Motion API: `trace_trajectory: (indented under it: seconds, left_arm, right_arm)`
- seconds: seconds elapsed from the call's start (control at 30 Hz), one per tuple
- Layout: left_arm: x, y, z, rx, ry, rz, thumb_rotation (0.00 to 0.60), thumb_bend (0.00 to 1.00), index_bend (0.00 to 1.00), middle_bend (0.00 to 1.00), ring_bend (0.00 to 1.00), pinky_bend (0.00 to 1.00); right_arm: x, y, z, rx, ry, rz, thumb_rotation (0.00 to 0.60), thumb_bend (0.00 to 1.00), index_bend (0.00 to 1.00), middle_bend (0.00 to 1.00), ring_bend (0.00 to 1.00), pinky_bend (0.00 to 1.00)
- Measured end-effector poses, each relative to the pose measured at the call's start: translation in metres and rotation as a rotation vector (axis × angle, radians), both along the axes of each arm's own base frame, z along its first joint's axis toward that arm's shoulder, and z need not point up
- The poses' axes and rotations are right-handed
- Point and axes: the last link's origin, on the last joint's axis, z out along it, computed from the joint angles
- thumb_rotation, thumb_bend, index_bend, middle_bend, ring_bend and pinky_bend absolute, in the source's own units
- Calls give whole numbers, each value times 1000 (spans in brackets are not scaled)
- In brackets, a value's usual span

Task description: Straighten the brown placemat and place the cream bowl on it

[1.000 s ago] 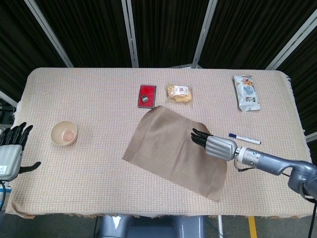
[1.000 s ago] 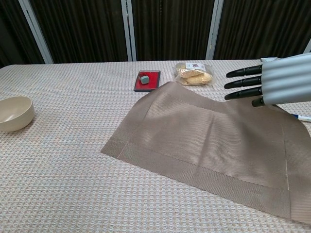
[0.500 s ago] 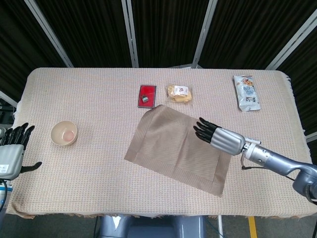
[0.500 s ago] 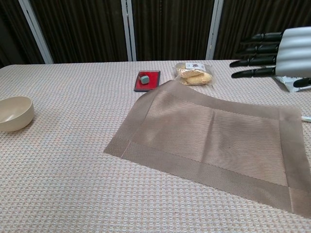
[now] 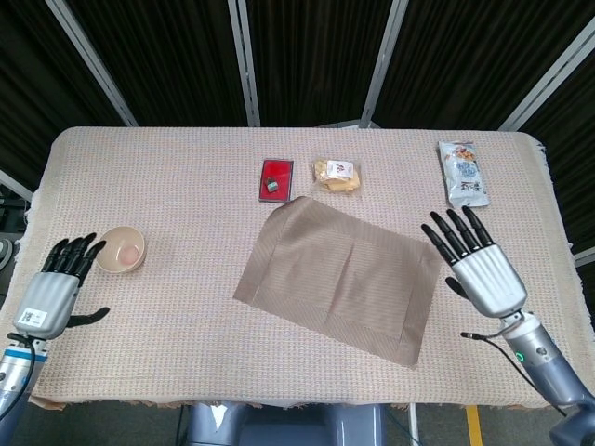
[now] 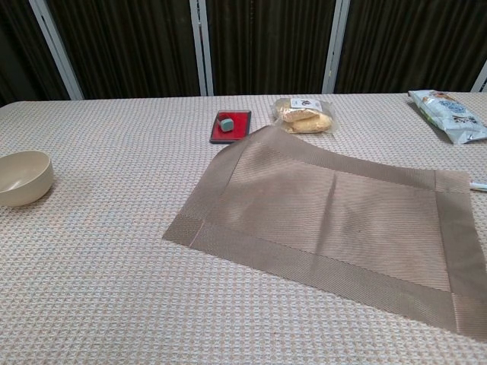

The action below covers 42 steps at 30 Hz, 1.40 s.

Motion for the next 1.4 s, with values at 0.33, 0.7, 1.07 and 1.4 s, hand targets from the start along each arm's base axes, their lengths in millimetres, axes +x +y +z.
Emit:
trace_trajectory:
  seconds: [0.33, 0.7, 1.07, 1.4]
  left_arm:
    - [42, 35, -54, -184, -26, -177, 600, 0, 173, 0, 0, 0]
    - [87, 71, -112, -279, 60, -304, 600, 0, 275, 0, 0, 0]
    - [82, 81, -153, -328, 90, -295, 600, 0, 318, 0, 0, 0]
    - [85, 94, -192, -355, 77, -274, 600, 0, 321, 0, 0, 0]
  right_arm:
    - [-17, 49, -3, -25, -315, -252, 600, 0, 0, 0, 0, 0]
    - [-26, 56, -5, -79, -267, -324, 600, 0, 0, 0, 0, 0]
    - [-34, 49, 0, -83, -279, -339, 600, 0, 0, 0, 0, 0]
    - [-35, 48, 1, -76, -292, -349, 600, 0, 0, 0, 0, 0]
